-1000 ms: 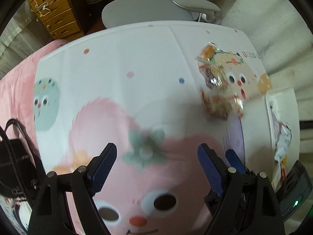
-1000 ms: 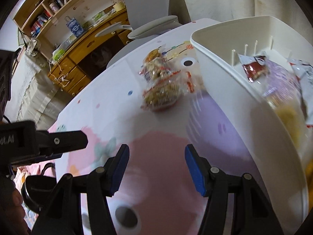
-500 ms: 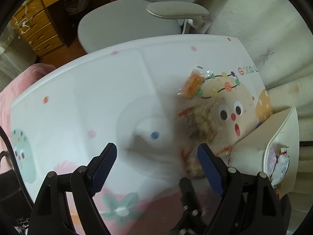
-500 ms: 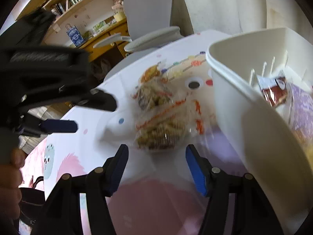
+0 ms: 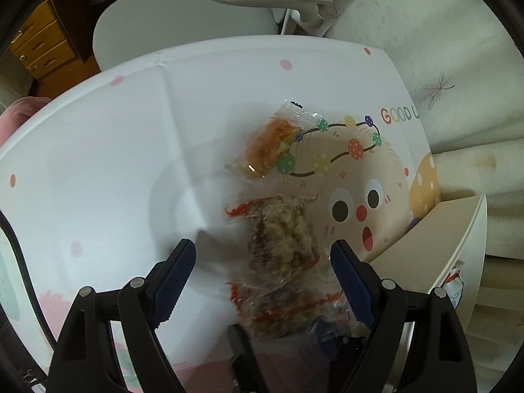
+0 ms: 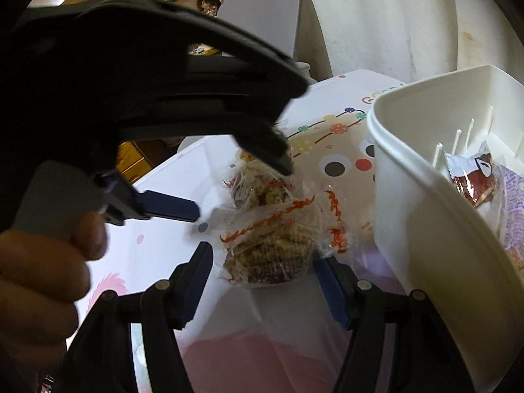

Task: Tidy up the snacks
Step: 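Lower both open grippers over the clear red-printed nut bags on the cloth, then close left gripper on one nut bag while right gripper closes on another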

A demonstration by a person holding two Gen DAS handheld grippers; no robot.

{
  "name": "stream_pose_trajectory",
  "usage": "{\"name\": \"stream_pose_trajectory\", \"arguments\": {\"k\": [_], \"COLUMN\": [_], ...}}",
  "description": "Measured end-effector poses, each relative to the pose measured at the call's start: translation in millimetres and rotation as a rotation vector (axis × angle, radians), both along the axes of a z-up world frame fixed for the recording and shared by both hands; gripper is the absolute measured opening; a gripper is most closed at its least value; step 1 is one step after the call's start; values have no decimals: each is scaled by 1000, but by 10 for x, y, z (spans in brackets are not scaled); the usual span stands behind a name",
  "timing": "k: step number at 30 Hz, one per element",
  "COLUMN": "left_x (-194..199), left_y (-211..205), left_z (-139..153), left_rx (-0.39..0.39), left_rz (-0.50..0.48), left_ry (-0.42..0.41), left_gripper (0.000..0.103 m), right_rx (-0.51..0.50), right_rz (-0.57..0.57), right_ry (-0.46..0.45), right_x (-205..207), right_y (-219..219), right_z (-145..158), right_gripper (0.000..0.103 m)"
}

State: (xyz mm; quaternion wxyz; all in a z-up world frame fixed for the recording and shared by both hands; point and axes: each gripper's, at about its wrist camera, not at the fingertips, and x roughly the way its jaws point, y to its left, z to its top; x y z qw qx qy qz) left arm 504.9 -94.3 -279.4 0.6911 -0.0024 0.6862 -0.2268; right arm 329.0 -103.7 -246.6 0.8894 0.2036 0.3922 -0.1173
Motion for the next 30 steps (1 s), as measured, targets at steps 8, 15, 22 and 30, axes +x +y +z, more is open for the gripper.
{"name": "stream_pose_trajectory", "arguments": {"k": [8, 15, 22, 30], "left_x": [61, 73, 67, 50], "left_y": [-143, -154, -79, 57], "left_z": [-108, -108, -46, 60], "left_rx": [34, 19, 7, 23], "left_rz": [-15, -11, 4, 44], "left_ry": [26, 19, 1, -16], "left_gripper": [79, 54, 42, 38], "right_rx": [30, 69, 90, 92], "right_rz": [22, -4, -14, -18], "right_ry": [-40, -54, -52, -23], "right_x": [-29, -49, -65, -22], "right_y": [-49, -161, -204, -303], "right_z": [-22, -18, -5, 40], "right_gripper": [63, 51, 50, 48]}}
